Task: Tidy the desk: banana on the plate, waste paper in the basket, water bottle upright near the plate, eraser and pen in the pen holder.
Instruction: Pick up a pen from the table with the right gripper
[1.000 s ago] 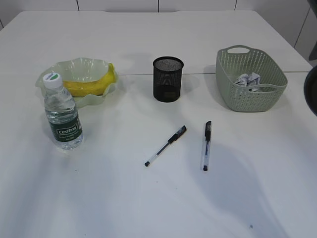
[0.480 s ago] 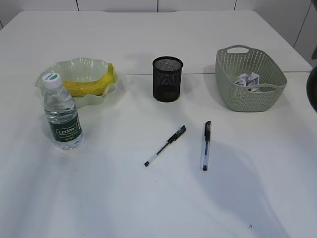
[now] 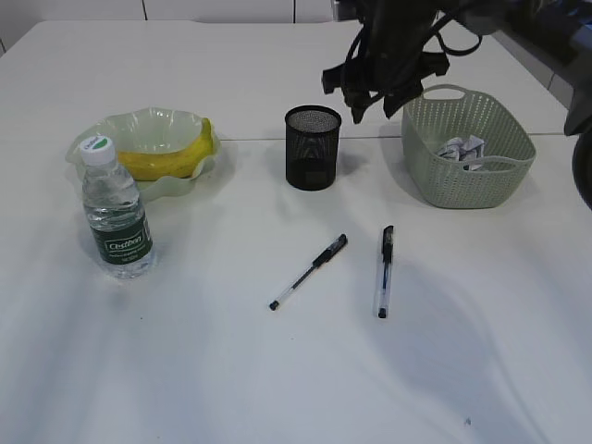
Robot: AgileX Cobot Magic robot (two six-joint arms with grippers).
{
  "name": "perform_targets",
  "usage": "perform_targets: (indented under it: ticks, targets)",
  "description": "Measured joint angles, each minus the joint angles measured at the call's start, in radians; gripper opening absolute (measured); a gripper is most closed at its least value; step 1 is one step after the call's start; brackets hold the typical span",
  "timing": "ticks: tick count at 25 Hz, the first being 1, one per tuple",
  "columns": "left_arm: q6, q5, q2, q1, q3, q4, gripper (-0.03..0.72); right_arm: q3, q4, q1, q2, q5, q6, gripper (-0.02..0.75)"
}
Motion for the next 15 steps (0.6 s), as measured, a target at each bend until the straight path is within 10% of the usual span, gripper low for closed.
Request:
perform_targets:
  ticks: [15]
  targets:
    - [0.0,0.0,0.0,0.0,0.0,0.0,0.505,0.121,0.031,-0.002,0.0,-0.017,0.036,0.369]
